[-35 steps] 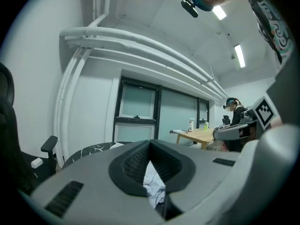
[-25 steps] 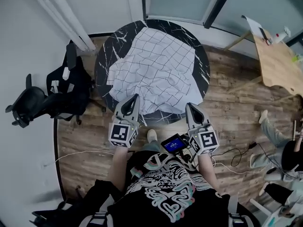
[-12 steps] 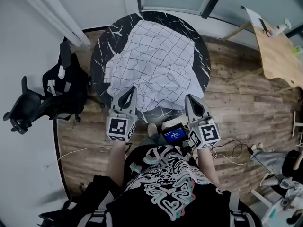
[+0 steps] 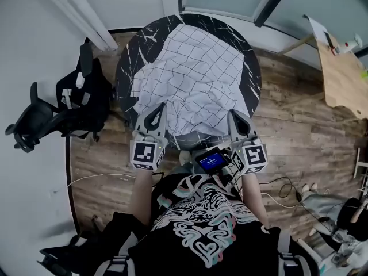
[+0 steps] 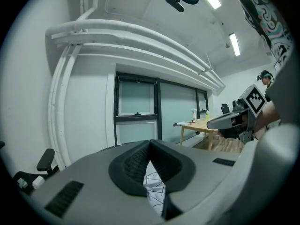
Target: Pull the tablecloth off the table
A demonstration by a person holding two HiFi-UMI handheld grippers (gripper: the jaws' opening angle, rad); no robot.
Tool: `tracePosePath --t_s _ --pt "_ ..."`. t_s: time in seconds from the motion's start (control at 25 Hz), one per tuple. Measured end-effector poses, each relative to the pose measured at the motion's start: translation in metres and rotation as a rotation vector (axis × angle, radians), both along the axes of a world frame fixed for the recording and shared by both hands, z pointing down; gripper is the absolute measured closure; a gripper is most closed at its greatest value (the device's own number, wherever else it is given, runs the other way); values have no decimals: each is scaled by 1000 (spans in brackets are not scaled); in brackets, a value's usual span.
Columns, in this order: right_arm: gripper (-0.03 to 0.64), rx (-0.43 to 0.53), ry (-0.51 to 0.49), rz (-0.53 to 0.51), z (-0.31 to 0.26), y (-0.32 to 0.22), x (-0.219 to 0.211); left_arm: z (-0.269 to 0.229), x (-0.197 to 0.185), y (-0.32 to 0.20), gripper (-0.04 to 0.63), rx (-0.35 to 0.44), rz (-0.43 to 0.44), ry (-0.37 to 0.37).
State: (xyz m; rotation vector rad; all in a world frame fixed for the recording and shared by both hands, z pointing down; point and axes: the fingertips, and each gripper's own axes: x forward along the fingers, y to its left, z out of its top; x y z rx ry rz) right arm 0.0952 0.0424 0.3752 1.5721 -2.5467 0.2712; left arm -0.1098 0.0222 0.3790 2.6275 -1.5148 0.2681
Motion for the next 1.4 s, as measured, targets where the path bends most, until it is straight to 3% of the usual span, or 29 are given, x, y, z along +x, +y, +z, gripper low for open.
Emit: tracePosePath --t_s 0.24,0.6,0.84,0.96,1.4 --pt "588 -7 19 0 7 -4 8 9 -8 -1 581 -15 -57 -13" --pt "586 -39 -25 -81 23 -3 7 30 -5 0 581 -63 -51 -43" --pt "584 -61 1 -88 36 -15 6 40 -9 -2 578 -53 -74 -154" --pt "580 -78 24 -99 47 -20 7 50 -8 -3 540 -68 -70 -198" --pt "543 -129 11 -135 74 -35 17 80 -2 -13 455 -129 -71 -249"
